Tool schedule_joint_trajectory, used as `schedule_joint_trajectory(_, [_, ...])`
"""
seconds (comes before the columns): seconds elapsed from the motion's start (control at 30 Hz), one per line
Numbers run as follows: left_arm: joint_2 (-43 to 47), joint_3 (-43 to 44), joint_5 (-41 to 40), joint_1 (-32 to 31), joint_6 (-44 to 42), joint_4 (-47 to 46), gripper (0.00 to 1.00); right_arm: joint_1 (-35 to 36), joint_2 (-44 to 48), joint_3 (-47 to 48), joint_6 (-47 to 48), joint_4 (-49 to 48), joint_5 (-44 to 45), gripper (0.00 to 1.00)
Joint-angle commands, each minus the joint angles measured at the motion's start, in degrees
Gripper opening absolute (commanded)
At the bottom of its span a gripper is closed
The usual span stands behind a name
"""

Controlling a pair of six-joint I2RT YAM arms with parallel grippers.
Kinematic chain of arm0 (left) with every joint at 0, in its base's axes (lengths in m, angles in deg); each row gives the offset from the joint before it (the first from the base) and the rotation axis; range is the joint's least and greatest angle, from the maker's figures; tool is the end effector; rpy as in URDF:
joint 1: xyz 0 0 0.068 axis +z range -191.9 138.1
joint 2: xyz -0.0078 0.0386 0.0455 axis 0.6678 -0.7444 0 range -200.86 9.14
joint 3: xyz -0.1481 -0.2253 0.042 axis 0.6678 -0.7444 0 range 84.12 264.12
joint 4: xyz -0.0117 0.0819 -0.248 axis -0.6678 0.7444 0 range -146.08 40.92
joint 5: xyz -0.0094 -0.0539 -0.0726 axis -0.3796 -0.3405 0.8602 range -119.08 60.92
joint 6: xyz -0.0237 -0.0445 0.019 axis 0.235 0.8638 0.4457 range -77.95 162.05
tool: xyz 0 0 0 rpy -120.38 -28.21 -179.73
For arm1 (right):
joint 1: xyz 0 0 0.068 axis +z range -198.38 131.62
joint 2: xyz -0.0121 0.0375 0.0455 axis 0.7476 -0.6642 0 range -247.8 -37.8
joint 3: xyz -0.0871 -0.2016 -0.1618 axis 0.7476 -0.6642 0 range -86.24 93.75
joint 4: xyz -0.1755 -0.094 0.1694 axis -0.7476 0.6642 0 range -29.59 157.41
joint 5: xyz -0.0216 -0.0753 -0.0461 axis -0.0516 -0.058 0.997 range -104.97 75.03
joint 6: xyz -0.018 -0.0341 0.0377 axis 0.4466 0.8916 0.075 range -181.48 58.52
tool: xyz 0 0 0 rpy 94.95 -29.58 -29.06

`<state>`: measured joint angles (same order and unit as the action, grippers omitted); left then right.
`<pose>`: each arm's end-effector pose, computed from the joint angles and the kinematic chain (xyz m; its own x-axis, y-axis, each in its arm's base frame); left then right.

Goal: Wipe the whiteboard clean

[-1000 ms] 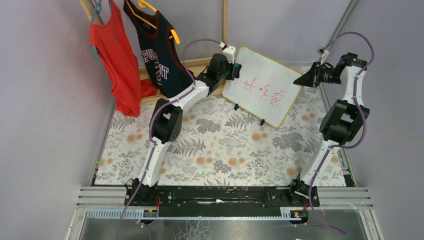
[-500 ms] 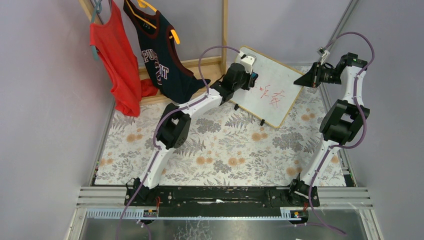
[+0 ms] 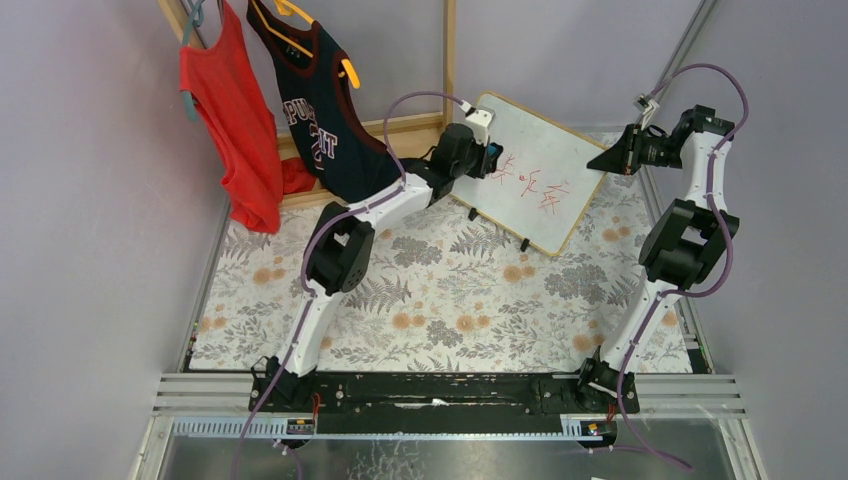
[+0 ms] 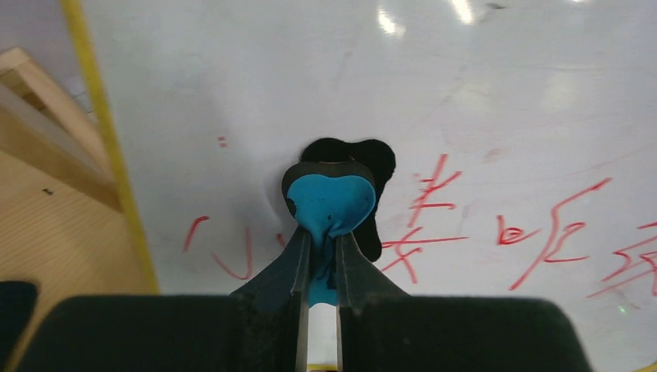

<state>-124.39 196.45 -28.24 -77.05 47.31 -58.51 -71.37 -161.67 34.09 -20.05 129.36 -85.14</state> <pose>0.4541 -0.3204 0.2370 -0.3157 0.1103 -0.9424 0.5605 0.8231 -0.0915 0.4193 -0.1414 0.2953 -0.5734 -0.0004 -0.8193 -0.6770 0.5635 0.4735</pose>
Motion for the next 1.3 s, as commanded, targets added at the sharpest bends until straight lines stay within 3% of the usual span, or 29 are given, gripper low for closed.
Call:
schedule_joint_trajectory(0.0, [0.39, -1.57, -4.17, 3.52, -2.19, 3.51, 0.0, 2.33, 2.41, -0.57, 5.1, 1.1, 3.82, 0.0])
schedule_joint_trajectory(0.3, [1.47, -1.52, -7.15, 6.88, -2.72, 4.98, 0.0, 2.32, 2.23, -0.3, 5.3, 1.2, 3.84, 0.0])
schedule_joint_trajectory(0.5, [1.81, -2.89, -4.49, 6.71, -1.31, 4.67, 0.0, 2.33, 1.96, -0.12, 4.93, 1.1, 3.72, 0.0])
schedule_joint_trajectory(1.27, [-0.81, 0.32, -3.74, -4.76, 3.81, 2.75, 0.0, 2.32, 2.32, -0.42, 5.06, 1.41, 3.42, 0.0])
